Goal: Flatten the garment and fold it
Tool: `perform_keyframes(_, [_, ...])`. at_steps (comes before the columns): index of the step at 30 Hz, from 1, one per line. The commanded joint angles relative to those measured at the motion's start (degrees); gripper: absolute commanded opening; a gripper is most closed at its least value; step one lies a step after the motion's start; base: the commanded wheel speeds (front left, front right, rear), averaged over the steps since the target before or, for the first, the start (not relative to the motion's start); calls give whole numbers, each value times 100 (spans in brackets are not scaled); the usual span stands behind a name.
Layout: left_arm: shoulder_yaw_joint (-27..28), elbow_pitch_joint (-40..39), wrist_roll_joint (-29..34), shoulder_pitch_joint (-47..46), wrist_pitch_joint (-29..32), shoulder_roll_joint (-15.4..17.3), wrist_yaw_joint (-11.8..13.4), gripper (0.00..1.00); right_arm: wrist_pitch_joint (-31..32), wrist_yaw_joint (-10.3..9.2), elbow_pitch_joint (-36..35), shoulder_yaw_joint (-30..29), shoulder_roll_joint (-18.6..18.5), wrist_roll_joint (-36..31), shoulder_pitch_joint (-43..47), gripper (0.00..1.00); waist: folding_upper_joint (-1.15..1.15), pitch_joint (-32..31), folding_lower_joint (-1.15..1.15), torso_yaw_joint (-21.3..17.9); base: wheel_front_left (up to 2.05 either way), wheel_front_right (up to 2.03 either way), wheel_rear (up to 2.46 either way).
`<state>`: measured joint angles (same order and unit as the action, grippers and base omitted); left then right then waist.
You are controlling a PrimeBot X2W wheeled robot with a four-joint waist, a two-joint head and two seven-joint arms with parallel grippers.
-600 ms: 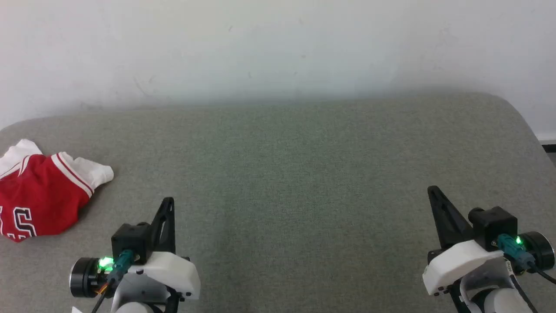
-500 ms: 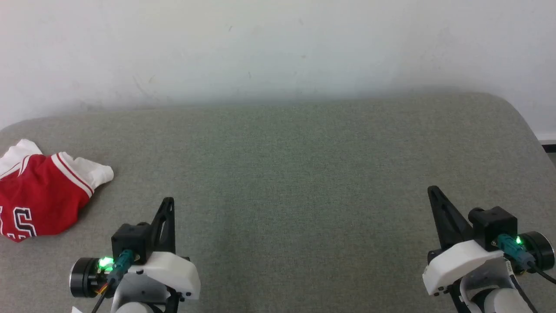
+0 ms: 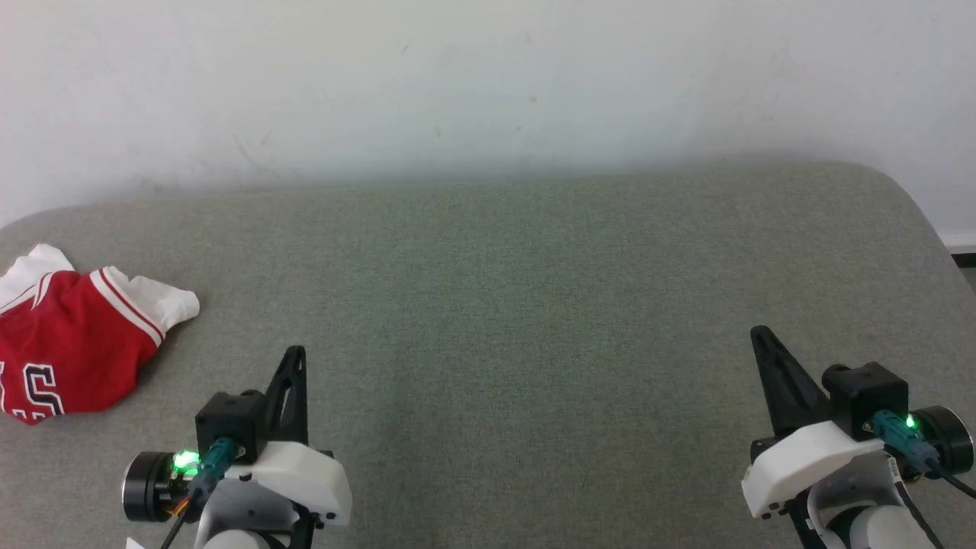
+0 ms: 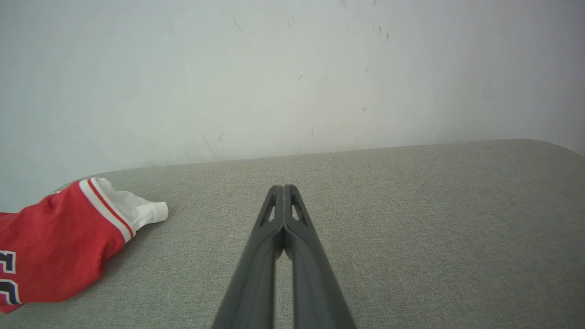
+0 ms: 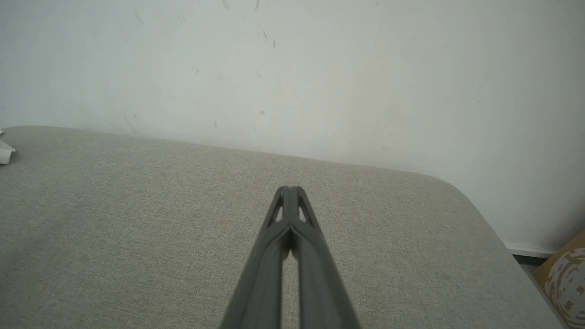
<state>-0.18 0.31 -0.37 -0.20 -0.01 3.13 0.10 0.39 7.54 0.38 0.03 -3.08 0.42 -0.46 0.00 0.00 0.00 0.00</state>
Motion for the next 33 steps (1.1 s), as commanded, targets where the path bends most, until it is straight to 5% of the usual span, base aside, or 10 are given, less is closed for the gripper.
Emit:
perform_keyframes(1, [18, -31, 37, 20, 1, -25, -10, 0, -39, -5, -38, -3, 21, -42, 46, 0, 0, 0, 0, 0, 0, 0, 0])
perform_keyframes(2, [0, 0, -1, 0, -1, 0, 2, 100, -1, 0, 0, 0, 0, 1, 0, 100, 0, 0, 0, 0, 0, 0, 0])
perform_keyframes(16, [-85, 84, -88, -37, -123, 4, 102, 100, -103, 0, 12, -55, -3, 54, 22, 100, 0, -3, 0, 90, 0, 0, 0])
perform_keyframes(33, [-90, 107, -227, -28, -327, 27, 292, 100, -251, -1, 16, -43, 0, 96, 43, 100, 0, 12, 0, 657, 0, 0, 0])
